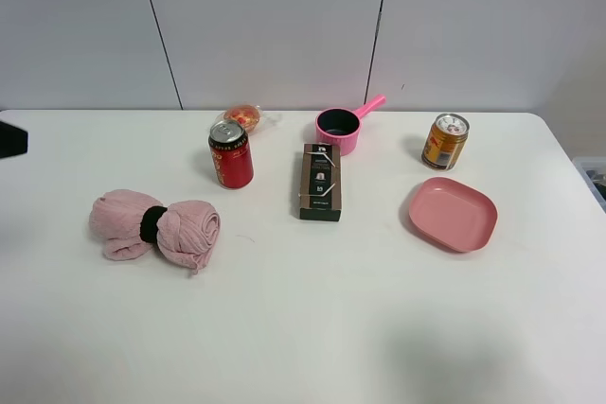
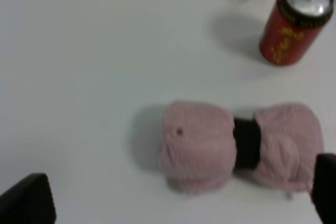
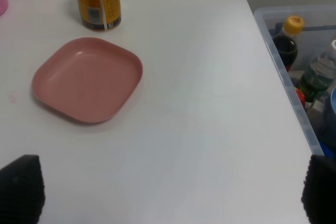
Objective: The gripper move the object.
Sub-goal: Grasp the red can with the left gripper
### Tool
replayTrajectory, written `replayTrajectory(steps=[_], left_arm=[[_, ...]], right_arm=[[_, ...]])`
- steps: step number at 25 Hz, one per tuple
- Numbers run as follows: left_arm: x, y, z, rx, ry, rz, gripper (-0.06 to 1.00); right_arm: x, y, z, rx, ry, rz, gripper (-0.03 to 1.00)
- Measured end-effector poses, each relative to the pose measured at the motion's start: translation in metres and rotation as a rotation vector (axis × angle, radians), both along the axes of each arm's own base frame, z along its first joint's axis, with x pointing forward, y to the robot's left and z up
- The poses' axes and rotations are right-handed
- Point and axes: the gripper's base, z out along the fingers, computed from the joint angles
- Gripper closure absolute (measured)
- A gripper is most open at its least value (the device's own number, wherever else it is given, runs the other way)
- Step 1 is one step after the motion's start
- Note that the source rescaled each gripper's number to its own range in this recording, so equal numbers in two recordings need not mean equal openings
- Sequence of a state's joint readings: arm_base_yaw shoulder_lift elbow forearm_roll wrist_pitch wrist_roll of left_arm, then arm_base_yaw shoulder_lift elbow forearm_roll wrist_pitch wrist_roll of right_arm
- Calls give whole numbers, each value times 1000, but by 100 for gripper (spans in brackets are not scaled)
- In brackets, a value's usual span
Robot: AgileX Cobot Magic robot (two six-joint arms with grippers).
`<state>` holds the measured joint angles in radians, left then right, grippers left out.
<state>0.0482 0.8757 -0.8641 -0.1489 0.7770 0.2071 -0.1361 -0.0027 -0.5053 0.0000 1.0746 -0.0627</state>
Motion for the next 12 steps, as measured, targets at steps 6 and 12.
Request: replayTrajectory(steps=[6,12], left_arm=[[80,-15,14,-25,47,-54,-6],[144,-61,3,-29,75,-178,-6]], right_arm=[[0,0,0,0,0,0,-3],[0,0,0,0,0,0,-3]])
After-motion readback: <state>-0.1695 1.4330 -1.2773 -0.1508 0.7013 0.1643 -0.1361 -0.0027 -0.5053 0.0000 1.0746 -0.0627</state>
